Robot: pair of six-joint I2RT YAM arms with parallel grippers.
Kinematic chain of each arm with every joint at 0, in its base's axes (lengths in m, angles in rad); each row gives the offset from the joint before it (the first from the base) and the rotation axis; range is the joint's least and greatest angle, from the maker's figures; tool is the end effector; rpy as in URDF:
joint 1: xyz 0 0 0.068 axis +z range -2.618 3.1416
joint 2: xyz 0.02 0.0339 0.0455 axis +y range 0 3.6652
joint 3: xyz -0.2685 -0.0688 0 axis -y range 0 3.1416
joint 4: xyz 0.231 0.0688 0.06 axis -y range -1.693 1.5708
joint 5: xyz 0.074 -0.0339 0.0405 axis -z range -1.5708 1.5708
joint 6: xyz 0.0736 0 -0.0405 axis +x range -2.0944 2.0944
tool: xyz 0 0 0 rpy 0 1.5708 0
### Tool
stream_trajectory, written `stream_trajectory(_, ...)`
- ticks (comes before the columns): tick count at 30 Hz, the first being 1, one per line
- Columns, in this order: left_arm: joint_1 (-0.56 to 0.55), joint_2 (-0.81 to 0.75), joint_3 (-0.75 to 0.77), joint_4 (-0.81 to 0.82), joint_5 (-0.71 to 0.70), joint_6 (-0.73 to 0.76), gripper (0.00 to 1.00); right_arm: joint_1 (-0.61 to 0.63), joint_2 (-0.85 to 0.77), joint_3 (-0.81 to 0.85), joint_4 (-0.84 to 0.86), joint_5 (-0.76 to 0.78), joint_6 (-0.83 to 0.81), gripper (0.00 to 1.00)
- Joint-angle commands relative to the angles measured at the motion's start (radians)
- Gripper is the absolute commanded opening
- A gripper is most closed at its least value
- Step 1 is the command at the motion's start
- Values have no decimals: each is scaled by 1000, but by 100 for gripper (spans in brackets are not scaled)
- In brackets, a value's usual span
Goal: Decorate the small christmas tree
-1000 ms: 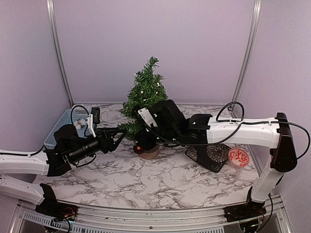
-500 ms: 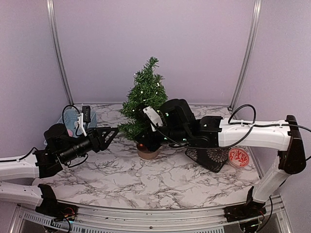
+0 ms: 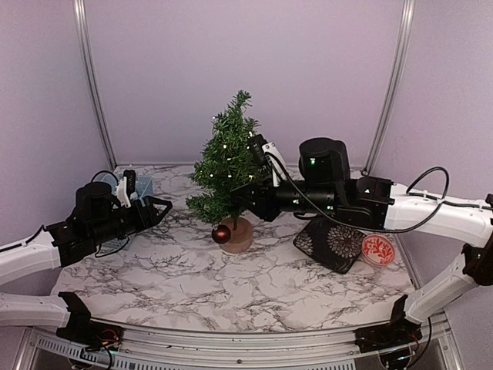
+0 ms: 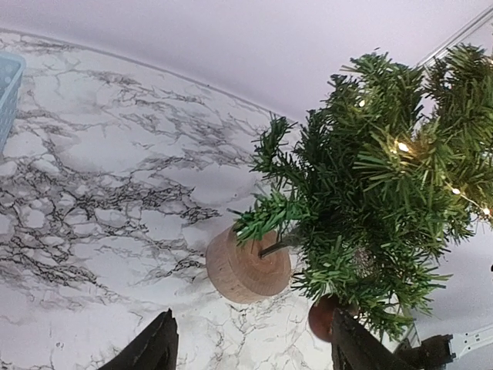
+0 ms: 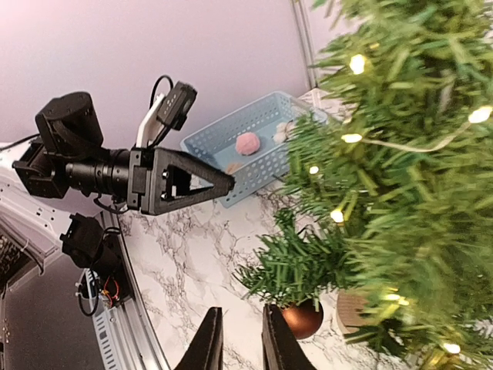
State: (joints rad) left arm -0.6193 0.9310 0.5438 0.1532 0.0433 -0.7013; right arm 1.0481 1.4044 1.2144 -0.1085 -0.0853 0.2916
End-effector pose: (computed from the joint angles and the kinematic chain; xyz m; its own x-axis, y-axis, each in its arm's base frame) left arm 0.1934 -0.1418 0.2630 -0.5405 -0.4063 -0.7367 0.3474 0.6897 -0.6353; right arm 0.1715 0.3103 0.3503 -0.4005 -0.1214 -0.9082 -0.8236 0.4821 0.2988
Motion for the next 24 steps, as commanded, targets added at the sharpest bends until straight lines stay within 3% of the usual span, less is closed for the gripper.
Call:
stream_trajectory(1, 37, 57, 11, -69, 109, -43, 67, -57, -96, -36, 3, -2, 43, 18)
stream_trajectory(12, 67, 302, 57, 53, 257, -31, 60, -374, -258, -259, -46, -88, 205, 19)
stream_trajectory(24, 76, 620, 190, 178, 444, -21, 44, -517, -63, -377, 176, -318, 321, 17)
